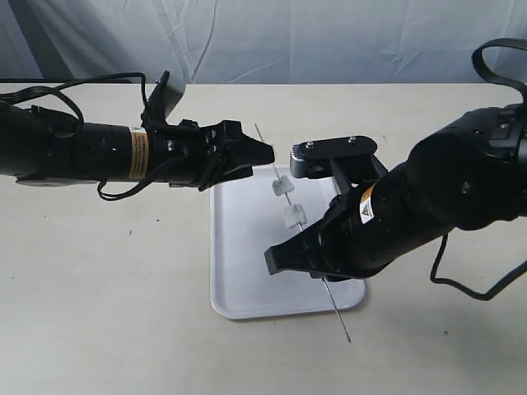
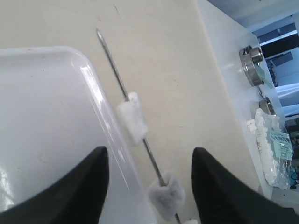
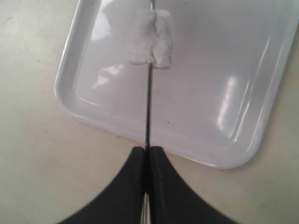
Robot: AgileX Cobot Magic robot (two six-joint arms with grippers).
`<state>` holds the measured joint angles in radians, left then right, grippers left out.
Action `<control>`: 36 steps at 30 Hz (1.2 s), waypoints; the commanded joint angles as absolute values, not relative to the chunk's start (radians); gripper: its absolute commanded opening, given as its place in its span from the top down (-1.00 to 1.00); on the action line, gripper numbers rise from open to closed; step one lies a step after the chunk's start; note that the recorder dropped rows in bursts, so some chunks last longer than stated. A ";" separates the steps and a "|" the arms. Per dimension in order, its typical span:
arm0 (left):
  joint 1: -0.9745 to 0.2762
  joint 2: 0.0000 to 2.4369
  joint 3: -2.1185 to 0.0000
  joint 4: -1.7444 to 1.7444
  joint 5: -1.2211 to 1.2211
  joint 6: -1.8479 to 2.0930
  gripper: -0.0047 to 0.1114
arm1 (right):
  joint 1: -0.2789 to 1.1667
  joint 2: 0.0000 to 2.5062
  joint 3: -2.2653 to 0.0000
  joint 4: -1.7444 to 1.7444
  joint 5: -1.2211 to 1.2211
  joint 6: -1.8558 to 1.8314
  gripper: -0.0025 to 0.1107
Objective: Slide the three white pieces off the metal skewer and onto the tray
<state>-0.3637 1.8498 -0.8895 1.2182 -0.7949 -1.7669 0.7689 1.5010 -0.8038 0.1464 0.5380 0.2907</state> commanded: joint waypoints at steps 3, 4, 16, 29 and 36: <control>-0.369 1.853 -0.915 1.190 -0.809 -1.749 0.02 | 0.781 1.488 -0.800 0.164 0.538 0.290 0.97; -0.369 1.853 -0.917 1.190 -0.809 -1.749 0.02 | 0.786 1.484 -0.800 0.164 0.540 0.290 0.97; -0.369 1.861 -0.917 1.199 -0.855 -1.751 0.21 | 0.791 1.439 -0.800 0.169 0.546 0.290 0.97; -0.342 1.861 -0.917 1.197 -0.875 -1.751 0.21 | 0.791 1.437 -0.800 0.169 0.551 0.290 0.97; -0.342 1.861 -0.917 1.197 -0.874 -1.745 0.27 | 0.791 1.432 -0.800 0.169 0.554 0.290 0.97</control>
